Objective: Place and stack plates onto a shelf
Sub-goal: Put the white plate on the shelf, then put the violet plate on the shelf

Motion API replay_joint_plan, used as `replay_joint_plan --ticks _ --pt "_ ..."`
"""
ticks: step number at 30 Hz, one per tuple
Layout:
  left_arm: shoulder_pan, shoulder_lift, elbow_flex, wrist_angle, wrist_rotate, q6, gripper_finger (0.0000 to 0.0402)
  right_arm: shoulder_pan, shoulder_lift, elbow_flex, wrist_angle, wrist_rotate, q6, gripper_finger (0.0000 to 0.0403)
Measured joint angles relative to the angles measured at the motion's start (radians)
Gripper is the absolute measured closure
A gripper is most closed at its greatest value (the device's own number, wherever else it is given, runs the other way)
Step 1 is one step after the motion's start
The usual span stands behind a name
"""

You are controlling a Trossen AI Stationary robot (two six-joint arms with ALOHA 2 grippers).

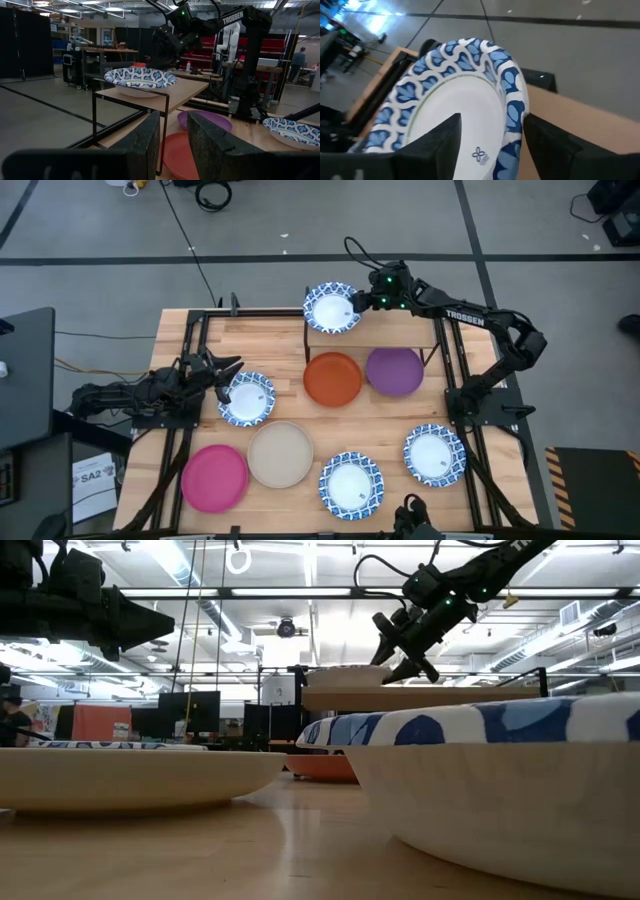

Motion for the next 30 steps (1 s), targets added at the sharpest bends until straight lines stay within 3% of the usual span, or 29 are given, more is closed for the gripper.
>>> replay_joint_plan --ticks 16,22,30 --pt "0.000 0.000 0.000 0.000 0.000 0.000 0.0299 -0.006 -0.012 0.000 0.180 0.002 -0.139 0.0178" --pt "0.000 0.000 0.000 0.000 0.000 0.000 0.0299 -0.013 -0.036 0.000 0.134 -0.006 -0.131 0.0179" --pt "0.000 0.000 0.000 0.000 0.000 0.000 0.0299 -0.012 -0.050 -0.001 0.129 -0.165 -0.138 0.0180"
